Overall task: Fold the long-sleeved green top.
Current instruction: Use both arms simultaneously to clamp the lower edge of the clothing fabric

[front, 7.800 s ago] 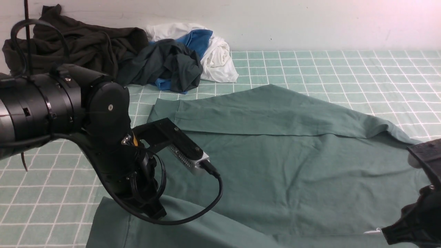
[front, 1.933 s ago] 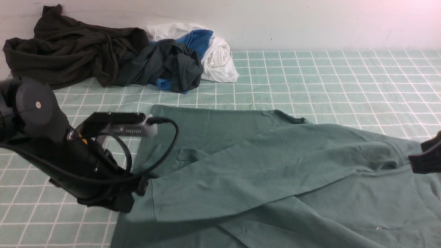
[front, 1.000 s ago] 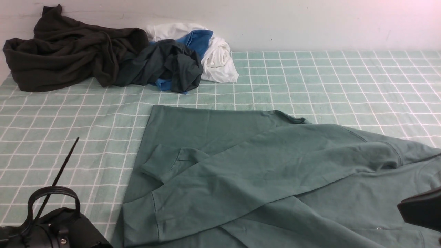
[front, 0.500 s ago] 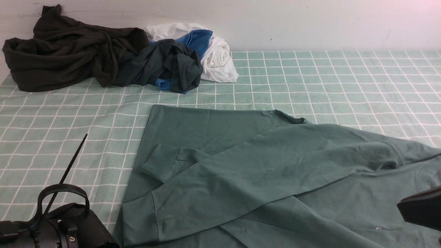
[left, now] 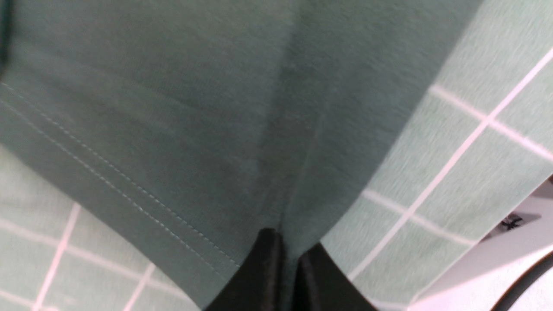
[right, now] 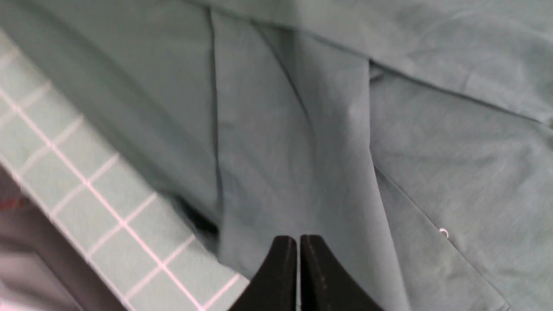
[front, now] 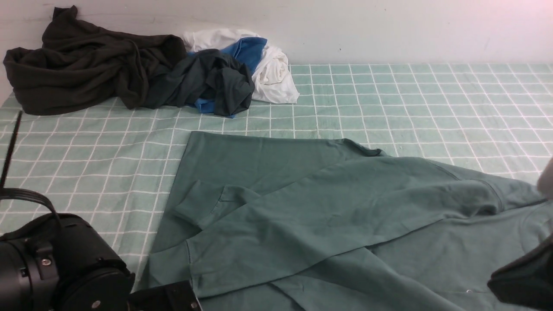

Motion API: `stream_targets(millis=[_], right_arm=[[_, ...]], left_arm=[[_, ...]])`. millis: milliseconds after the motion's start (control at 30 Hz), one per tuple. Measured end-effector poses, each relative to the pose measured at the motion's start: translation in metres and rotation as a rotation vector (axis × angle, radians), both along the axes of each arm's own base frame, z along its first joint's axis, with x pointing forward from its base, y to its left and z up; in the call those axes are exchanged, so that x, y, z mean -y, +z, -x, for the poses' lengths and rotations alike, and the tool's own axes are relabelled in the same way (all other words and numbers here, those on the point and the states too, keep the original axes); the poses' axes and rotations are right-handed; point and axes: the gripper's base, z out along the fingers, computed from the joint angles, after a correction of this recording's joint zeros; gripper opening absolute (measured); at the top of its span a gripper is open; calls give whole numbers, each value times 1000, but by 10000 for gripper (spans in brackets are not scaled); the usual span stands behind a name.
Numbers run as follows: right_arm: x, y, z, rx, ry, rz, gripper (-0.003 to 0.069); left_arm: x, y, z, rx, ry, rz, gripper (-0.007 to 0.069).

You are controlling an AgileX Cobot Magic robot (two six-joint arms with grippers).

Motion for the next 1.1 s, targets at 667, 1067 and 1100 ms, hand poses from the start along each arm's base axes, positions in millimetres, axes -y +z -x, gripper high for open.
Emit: stream_targets(millis=[667,1067,1100], right_arm=[[-35,-161,-3,-74,528,437,373],[-32,-147,-3,-41,539,451,13],[-33,-140,-4,-38,542,459,13]], left_arm=[[-7,3,-4,7,61,25,6],[-6,5,-6,16,59,26,6],[-5,7,-8,25,57,27,6]])
